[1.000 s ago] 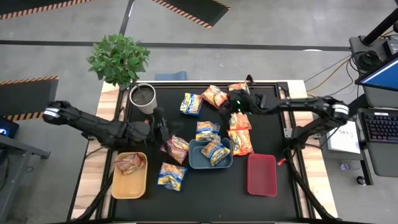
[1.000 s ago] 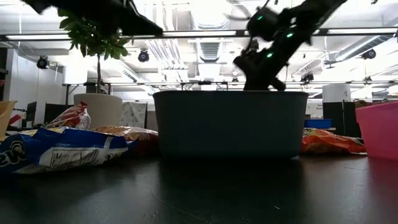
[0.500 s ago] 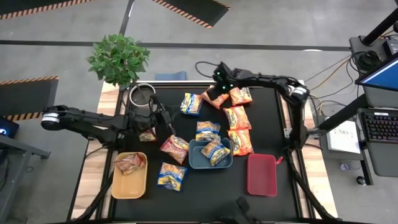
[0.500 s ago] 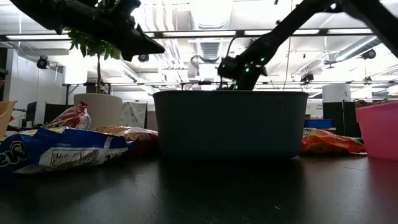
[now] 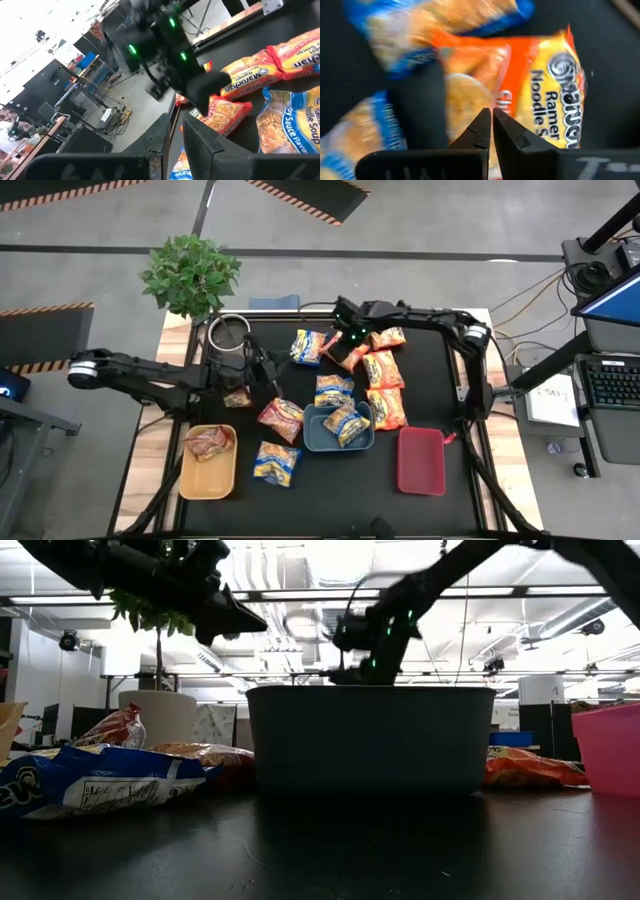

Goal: Sort Maruchan noodles
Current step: Put the top left orange noodle pack into the red bin

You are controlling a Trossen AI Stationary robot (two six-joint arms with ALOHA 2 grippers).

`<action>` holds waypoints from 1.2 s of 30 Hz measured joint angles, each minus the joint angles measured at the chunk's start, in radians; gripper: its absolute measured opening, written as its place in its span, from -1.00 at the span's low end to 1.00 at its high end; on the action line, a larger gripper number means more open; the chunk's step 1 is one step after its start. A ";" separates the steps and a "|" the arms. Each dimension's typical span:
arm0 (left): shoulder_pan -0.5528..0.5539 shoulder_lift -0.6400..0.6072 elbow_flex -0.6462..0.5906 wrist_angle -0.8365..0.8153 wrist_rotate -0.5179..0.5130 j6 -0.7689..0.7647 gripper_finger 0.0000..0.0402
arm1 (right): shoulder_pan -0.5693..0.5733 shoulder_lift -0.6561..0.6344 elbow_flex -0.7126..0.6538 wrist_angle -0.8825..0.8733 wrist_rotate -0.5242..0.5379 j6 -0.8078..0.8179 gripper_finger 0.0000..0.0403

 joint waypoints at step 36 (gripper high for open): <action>0.088 0.344 0.184 0.027 0.100 -0.034 -0.83 | 0.018 -0.073 -0.358 0.544 -0.096 0.067 -0.96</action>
